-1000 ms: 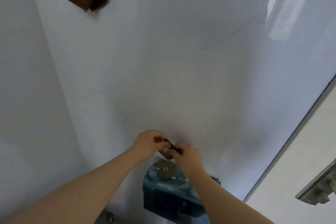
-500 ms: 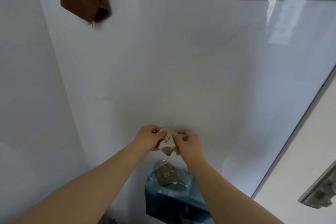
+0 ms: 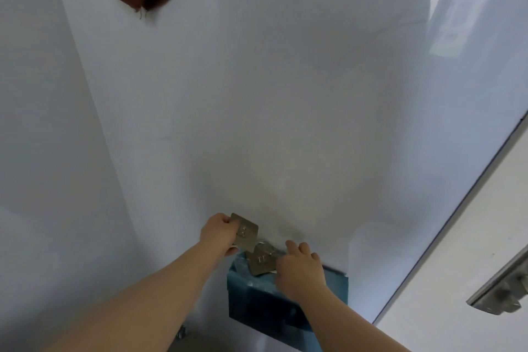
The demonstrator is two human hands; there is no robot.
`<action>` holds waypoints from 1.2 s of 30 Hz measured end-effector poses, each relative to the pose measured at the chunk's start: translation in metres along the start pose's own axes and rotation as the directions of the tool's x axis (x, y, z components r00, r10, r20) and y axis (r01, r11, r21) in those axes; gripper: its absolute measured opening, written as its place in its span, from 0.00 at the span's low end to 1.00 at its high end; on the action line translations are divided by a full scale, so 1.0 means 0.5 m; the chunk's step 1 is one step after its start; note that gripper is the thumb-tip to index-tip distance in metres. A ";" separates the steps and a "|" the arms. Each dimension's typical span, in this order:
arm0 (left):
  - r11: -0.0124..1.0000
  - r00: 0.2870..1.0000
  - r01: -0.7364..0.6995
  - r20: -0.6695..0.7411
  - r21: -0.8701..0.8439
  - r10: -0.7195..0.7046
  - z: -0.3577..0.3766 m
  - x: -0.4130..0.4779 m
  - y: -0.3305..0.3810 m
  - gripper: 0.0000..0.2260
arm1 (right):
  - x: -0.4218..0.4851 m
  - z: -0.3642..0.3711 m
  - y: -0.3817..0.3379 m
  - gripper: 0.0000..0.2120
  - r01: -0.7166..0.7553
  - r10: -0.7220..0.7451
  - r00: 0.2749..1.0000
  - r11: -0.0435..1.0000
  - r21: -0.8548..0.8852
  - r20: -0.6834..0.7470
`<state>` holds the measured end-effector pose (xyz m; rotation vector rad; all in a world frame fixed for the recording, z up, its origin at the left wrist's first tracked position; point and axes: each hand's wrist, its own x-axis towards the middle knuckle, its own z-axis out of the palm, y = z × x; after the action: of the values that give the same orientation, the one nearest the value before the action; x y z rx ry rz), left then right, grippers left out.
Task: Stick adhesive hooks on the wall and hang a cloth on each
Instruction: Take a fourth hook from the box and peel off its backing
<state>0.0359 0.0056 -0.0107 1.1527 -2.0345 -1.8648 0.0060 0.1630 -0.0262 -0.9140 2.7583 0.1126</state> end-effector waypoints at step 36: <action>0.996 0.993 0.081 0.094 -0.040 -0.077 0.058 0.032 -0.042 0.05 | 0.029 0.031 0.004 0.15 -0.154 0.165 0.981 0.982 -0.109 0.097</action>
<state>0.0171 0.0200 -0.0416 1.1722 -2.0117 -2.0260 -0.0035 0.1586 -0.0450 -0.6866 2.7438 0.3223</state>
